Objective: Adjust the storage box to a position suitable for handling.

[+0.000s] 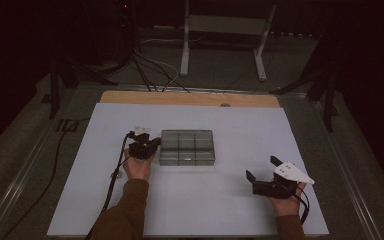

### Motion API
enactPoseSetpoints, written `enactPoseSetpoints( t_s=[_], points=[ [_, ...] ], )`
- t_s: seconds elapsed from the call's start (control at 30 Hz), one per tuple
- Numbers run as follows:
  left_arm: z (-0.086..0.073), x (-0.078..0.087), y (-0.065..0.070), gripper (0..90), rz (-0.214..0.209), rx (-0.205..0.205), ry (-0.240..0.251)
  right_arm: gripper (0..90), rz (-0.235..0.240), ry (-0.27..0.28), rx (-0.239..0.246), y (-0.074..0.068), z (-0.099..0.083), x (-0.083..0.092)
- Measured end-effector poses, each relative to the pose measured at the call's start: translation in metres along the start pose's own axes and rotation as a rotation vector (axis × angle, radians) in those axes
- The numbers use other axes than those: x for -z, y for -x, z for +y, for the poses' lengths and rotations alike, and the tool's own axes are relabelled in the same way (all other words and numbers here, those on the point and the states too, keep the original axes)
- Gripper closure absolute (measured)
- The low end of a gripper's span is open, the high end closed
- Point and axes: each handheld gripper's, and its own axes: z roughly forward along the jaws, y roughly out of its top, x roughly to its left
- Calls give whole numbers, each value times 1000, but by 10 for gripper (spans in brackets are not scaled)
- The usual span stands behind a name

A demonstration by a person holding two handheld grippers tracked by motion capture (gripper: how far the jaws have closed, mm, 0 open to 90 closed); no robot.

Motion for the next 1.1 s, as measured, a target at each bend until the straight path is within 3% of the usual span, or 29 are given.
enactPoseSetpoints(
  t_s=[0.2, 0.7, 0.77, 0.8, 0.83, 0.87, 0.9, 1.03, 1.1],
  points=[
    [0, -4, 6, 900, -21, -15, -1, 0, -2, 4, 0, 1, 0, 0],
    [3, -7, 10, 900, -18, -18, 0, 0, -3, 7, -4, 2, 0, 1],
    [3, -4, 9, 772, 24, -11, 20, 0, -4, 9, -6, 2, 0, 2],
    [3, -4, 9, 697, 24, -11, 20, 0, -4, 9, -6, 2, 0, 2],
    [3, 0, 6, 697, 48, 5, 42, 0, -5, 10, -7, 2, 0, 2],
    [3, 0, 6, 573, 48, 5, 42, 0, -5, 10, -6, 2, 0, 2],
    [2, 3, 3, 536, 56, 9, 55, 0, -5, 10, -6, 2, 0, 2],
    [3, 7, 1, 488, 49, 7, 63, 0, -6, 11, -5, 2, 0, 2],
    [5, 15, -1, 366, 21, 15, 101, 0, -7, 8, -6, 3, 0, 1]
  ],
)
